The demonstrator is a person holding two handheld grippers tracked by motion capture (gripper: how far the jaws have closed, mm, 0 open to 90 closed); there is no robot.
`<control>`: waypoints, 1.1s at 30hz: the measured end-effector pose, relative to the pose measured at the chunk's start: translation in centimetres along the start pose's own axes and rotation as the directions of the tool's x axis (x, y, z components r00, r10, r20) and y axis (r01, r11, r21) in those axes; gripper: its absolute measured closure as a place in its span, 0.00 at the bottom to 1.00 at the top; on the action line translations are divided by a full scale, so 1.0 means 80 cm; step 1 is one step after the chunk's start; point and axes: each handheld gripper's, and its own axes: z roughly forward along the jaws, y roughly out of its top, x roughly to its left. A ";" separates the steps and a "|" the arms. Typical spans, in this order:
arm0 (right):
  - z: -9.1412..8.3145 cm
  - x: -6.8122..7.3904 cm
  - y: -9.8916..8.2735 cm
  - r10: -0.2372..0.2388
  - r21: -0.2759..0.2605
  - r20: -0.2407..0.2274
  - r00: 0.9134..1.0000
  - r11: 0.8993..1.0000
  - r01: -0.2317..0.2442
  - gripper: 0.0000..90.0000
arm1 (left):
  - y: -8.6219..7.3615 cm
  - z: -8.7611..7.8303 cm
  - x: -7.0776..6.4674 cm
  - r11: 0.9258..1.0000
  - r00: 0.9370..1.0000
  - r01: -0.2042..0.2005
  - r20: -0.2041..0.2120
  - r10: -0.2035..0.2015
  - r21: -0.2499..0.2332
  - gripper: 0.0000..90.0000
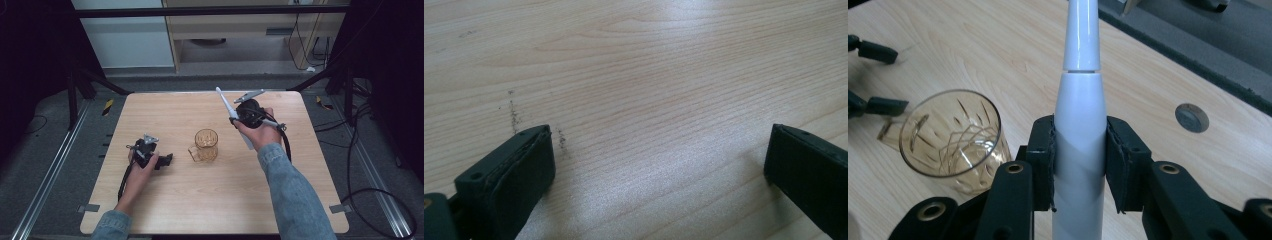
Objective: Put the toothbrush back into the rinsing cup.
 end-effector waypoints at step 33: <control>-0.009 0.037 0.064 -0.004 -0.229 0.008 1.000 0.973 0.005 0.74 | 0.000 0.000 0.000 1.000 1.000 -0.002 0.000 0.002 0.000 0.00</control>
